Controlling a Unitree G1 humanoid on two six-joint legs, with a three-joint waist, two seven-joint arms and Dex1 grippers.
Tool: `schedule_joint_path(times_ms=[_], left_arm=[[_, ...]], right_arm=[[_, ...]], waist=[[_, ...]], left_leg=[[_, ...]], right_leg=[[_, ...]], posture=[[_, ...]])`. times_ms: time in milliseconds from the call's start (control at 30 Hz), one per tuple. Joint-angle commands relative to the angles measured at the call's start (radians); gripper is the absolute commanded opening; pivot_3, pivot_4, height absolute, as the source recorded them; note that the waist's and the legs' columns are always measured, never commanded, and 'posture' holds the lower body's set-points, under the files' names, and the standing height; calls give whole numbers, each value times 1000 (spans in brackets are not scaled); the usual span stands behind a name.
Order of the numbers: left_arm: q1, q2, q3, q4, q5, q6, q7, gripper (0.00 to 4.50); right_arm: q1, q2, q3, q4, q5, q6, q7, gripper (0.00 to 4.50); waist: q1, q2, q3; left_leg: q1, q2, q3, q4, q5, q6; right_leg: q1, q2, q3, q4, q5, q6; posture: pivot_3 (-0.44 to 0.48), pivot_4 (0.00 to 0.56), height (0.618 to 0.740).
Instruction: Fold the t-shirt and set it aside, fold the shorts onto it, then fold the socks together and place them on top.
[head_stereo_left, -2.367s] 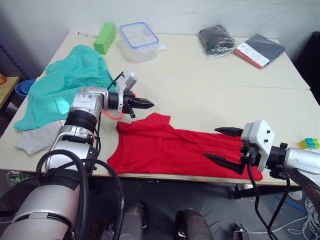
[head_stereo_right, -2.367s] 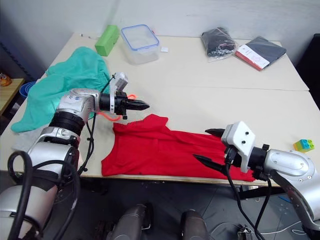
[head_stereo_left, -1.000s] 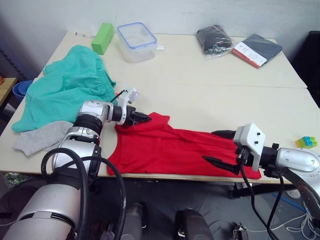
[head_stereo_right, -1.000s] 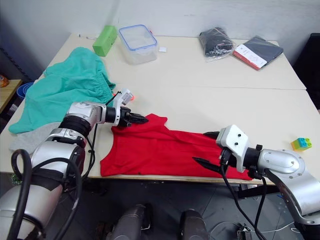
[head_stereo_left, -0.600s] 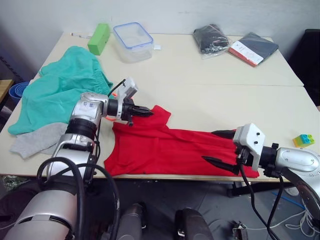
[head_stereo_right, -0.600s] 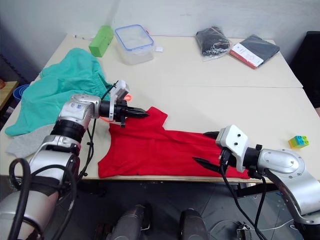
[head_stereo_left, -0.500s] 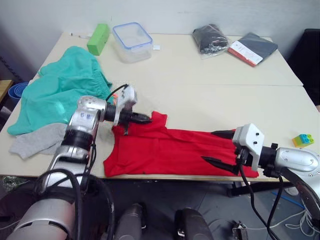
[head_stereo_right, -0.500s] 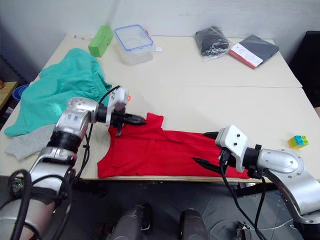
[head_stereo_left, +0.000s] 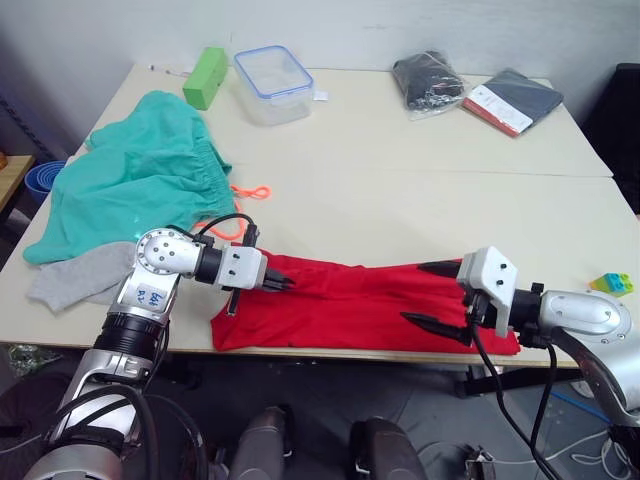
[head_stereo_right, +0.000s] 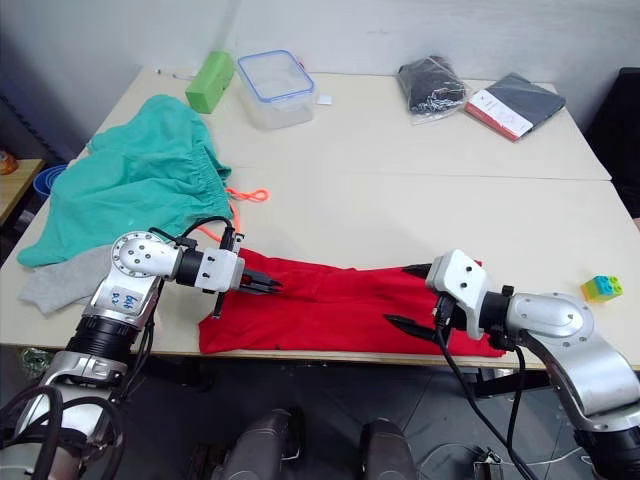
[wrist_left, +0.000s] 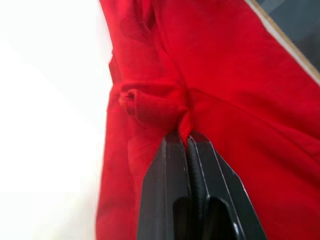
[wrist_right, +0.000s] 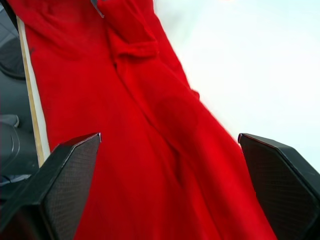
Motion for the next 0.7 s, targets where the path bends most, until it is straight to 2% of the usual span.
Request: schedule_joint_path(times_ms=[33, 167, 400, 500, 567, 700], left_arm=[[8, 22, 4, -40, -25, 8, 5, 1211], [33, 60, 26, -113, -92, 117, -14, 2534], [92, 221, 82, -347, -319, 656, -68, 4474], [47, 219, 109, -333, -361, 787, -18, 4474], [-39, 186, 111, -240, -360, 907, 52, 4474], [-128, 128, 65, -133, -345, 1008, 69, 4474]], right_arm=[[-17, 3, -7, -6, -9, -16, 5, 4500], [-26, 3, -18, 18, -17, -5, 2, 4500], [-33, 15, -20, 39, -32, -9, -10, 4500], [-38, 22, -14, 39, -36, -9, -12, 4500], [-47, 34, -5, 41, -39, -8, -14, 4500], [-67, 48, 9, 44, -46, -8, -8, 4500]], waist=[[0, 0, 0], [-2, 0, 0], [-4, 0, 0], [0, 0, 0], [7, 0, 0], [4, 0, 0]], left_leg=[[0, 0, 0, 0, 0, 0], [0, 0, 0, 0, 0, 0], [0, 1, 0, -1, 1, -1], [1, 1, 0, -1, 1, -1], [0, 0, -1, -1, 1, -1], [0, -1, -1, -1, 1, 0]], right_leg=[[0, 0, 0, 0, 0, 0], [0, 0, -1, 0, 0, 0], [-1, 0, 3, 0, 0, 0], [0, 1, 4, 0, 0, 0], [0, 1, 4, 0, 0, 0], [0, 2, 3, 1, 0, 0]], posture=[[0, 150, 740], [0, 150, 740], [0, 150, 740], [0, 150, 740], [0, 150, 740], [0, 150, 740]])
